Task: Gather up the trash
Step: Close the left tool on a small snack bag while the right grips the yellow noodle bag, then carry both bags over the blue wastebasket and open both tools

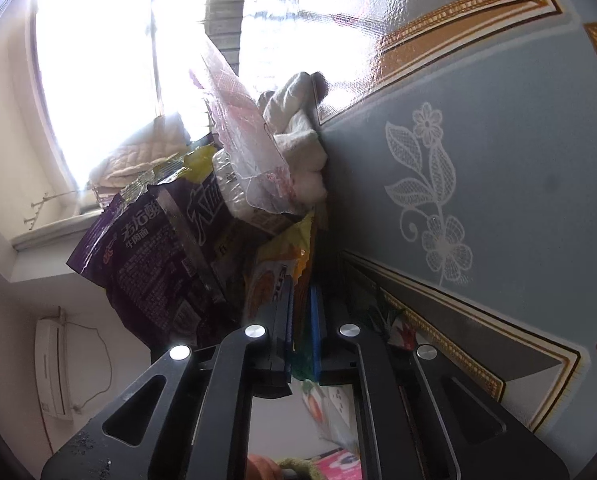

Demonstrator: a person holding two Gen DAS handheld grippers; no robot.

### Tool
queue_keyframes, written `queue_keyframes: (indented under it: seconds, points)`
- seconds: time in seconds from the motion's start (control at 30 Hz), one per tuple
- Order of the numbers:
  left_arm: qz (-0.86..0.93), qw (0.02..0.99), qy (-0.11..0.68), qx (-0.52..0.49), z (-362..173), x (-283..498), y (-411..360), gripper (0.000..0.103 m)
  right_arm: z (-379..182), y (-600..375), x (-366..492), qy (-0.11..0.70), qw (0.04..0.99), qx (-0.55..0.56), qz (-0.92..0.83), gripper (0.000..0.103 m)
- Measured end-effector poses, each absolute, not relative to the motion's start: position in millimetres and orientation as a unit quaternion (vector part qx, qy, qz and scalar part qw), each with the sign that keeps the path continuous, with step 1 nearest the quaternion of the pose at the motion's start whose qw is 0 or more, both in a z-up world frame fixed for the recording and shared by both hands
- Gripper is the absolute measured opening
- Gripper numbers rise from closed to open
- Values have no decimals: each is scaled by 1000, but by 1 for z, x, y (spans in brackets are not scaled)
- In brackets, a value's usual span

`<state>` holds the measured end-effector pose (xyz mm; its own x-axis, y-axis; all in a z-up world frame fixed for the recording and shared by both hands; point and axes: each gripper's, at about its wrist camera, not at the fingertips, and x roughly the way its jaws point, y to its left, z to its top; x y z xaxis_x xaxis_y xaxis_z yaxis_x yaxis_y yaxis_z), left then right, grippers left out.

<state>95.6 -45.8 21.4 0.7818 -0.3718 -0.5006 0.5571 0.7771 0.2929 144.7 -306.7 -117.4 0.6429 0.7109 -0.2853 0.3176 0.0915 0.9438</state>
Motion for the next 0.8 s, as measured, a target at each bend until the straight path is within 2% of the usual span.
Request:
queue_keyframes:
  seconds: [0.27, 0.8]
  points:
    - [-226, 930, 179, 226, 36, 84, -31, 6, -100, -306, 141, 372, 633, 658, 170, 4]
    - [-215, 958, 100, 160, 108, 43, 4, 4, -60, -300, 132, 314, 655, 655, 209, 3]
